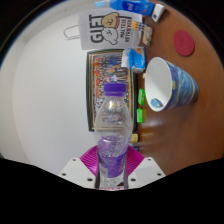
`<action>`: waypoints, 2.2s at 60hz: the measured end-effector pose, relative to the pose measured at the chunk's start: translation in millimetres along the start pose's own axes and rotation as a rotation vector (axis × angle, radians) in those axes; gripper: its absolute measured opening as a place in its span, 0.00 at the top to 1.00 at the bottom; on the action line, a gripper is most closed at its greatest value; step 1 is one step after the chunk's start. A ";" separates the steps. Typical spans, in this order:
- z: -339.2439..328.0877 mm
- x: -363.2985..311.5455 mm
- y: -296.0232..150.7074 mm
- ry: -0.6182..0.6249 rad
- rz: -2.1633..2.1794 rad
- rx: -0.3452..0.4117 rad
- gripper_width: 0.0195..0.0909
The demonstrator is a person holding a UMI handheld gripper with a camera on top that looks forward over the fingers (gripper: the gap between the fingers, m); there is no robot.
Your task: Pour water
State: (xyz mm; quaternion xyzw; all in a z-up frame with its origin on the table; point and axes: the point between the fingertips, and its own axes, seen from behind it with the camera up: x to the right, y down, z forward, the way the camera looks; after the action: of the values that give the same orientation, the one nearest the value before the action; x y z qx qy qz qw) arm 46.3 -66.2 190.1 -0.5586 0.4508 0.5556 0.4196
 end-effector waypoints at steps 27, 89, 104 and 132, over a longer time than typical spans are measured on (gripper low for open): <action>-2.3 7.0 -2.1 -0.002 0.229 -0.049 0.83; -63.6 42.2 -259.9 0.362 -1.585 -0.056 0.83; -72.1 93.0 -271.8 0.357 -1.544 -0.066 0.82; -117.6 71.9 -248.7 0.476 -1.582 -0.079 0.06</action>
State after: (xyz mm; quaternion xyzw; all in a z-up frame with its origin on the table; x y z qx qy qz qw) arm 314.3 -122.9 113.8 -0.8279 -0.0187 -0.0218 0.5601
